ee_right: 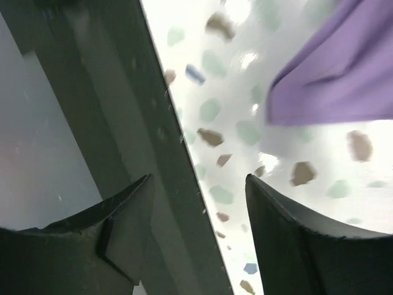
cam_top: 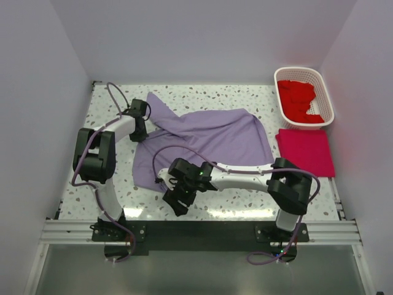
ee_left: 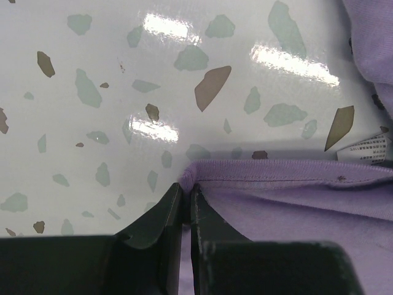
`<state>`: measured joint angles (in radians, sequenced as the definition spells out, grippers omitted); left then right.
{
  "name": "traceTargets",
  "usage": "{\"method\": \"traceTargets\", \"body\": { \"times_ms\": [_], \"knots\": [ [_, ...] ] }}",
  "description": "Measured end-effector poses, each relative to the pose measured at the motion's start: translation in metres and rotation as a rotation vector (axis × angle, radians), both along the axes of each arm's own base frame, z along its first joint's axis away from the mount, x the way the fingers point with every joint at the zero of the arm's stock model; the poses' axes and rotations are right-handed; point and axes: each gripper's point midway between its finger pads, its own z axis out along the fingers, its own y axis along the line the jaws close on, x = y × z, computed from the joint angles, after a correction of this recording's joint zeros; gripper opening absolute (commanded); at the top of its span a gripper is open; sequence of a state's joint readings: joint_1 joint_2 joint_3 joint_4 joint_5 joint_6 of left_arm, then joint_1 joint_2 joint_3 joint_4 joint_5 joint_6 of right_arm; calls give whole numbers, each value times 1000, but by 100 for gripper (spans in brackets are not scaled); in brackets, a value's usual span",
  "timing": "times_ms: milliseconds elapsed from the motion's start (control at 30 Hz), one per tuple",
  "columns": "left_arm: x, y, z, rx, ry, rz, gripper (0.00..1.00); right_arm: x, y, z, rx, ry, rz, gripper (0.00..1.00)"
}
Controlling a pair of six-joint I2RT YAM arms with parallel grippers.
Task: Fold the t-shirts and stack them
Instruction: Flatten the tshirt out
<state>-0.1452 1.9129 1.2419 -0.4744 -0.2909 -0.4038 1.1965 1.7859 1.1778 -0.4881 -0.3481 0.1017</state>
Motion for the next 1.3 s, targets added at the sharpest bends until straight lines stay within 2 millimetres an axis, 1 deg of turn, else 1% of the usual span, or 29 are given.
{"method": "traceTargets", "body": {
  "times_ms": [67,200,267,367,500,600,633,700,733,800,833,900,1000,1067,1100,1200,1233,1267,1300],
  "knots": [
    [0,0,0,0,0,0,4,15,11,9,55,-30,-59,71],
    [0,0,0,-1,0,0,4,45,34,16,129,-85,-185,71],
    [0,0,0,-1,0,0,4,62,52,19,166,-107,-242,70],
    [0,0,0,-1,0,-1,4,87,76,15,199,-137,-323,67],
    [0,0,0,-2,0,-1,4,106,92,1,199,-150,-384,63],
    [0,0,0,-2,0,-1,4,114,96,-10,184,-160,-408,55],
    [0,0,0,-3,0,-1,4,116,96,-14,179,-164,-416,49],
    [0,0,0,-3,0,-1,4,119,95,-19,167,-177,-431,40],
    [0,0,0,-3,0,-1,4,120,94,-19,165,-181,-434,26],
    [0,0,0,-3,0,-1,4,122,95,-18,172,-188,-432,14],
    [0,0,0,-3,0,-1,4,122,96,-18,176,-187,-432,7],
    [0,0,0,-3,0,0,4,120,97,-17,181,-180,-419,2],
    [0,0,0,-3,1,0,4,109,98,-15,193,-147,-367,1],
    [0,0,0,-4,1,0,3,95,98,-11,203,-113,-317,1],
    [0,0,0,-4,1,0,3,86,99,-8,213,-89,-281,1],
    [0,1,0,-7,1,3,3,54,101,-2,228,-27,-171,9],
    [1,2,0,-7,1,4,3,41,101,-2,225,-4,-127,14],
    [1,2,0,-7,1,6,3,28,100,-3,218,16,-89,16],
    [1,2,0,-7,1,7,3,16,98,-4,206,31,-51,23]
  ]
}}
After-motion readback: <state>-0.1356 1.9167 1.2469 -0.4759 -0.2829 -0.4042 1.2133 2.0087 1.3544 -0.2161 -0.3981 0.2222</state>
